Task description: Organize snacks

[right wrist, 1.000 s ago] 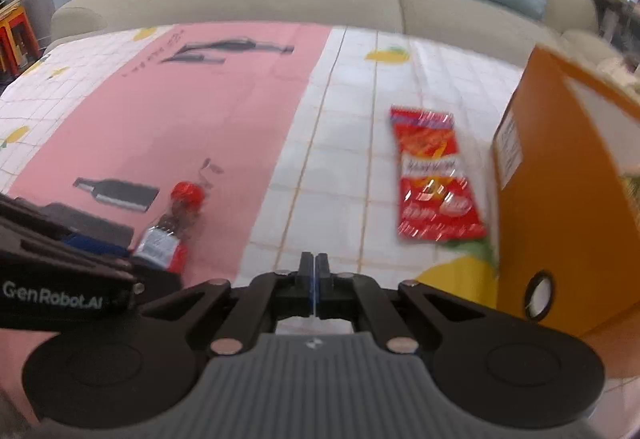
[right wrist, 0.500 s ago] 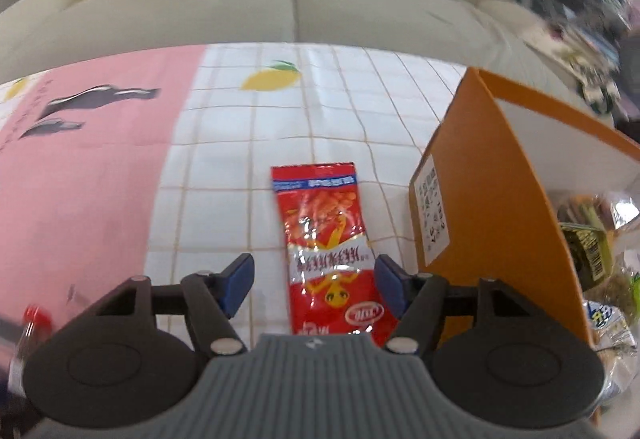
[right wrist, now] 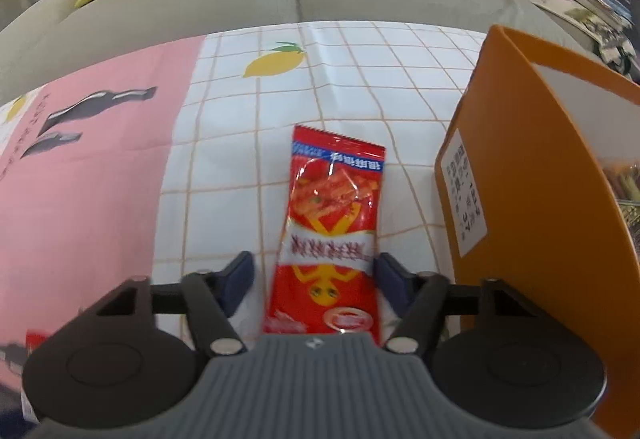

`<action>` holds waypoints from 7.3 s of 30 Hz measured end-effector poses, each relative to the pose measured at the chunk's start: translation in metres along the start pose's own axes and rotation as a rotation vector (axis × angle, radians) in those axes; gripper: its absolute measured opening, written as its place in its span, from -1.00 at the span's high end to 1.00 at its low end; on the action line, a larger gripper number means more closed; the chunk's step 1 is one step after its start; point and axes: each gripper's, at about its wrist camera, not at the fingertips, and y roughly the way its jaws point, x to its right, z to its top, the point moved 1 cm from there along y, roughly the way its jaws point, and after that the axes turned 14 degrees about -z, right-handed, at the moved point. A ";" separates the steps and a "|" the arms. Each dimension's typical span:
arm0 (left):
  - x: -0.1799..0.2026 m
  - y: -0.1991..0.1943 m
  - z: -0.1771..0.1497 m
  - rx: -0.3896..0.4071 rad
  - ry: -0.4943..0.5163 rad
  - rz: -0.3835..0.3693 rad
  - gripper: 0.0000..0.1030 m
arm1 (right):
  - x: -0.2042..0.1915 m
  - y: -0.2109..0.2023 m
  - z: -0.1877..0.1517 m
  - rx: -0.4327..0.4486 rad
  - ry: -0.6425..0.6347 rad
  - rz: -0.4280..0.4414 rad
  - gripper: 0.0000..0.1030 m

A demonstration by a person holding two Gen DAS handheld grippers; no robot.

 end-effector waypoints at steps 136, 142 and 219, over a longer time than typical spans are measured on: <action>0.329 0.142 0.030 -0.262 0.478 -0.186 0.34 | 0.302 -0.039 -0.016 -0.014 -0.065 -0.116 0.63; 0.333 0.135 0.032 -0.259 0.485 -0.168 0.22 | 0.299 -0.044 -0.014 -0.008 -0.082 -0.131 0.49; 0.205 -0.125 -0.082 0.286 0.460 0.120 -0.67 | 0.175 -0.252 -0.125 0.220 0.143 -0.119 -0.93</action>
